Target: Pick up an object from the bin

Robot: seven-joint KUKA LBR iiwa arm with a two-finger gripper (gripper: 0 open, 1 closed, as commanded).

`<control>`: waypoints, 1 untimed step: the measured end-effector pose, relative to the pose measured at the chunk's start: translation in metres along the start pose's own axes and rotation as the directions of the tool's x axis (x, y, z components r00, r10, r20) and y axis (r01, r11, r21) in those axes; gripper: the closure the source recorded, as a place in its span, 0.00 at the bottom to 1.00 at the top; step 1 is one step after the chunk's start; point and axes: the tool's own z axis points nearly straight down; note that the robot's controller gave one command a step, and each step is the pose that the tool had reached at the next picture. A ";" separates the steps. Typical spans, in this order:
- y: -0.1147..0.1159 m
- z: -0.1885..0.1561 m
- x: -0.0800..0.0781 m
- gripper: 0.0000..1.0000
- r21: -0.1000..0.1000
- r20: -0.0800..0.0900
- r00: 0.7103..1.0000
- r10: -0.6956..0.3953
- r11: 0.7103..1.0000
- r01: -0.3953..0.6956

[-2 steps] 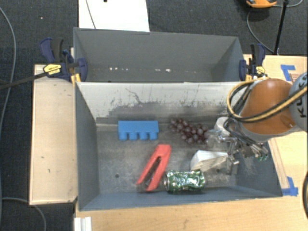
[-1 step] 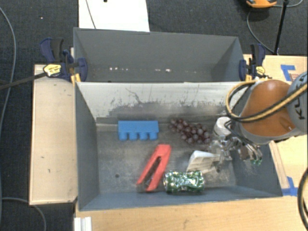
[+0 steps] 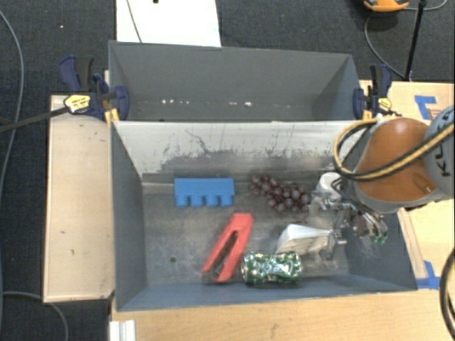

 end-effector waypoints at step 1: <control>0.000 0.000 0.000 1.00 0.000 0.001 1.000 -0.002 1.000 0.002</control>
Offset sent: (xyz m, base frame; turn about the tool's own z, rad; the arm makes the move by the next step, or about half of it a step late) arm 0.0000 0.0000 0.0000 0.0000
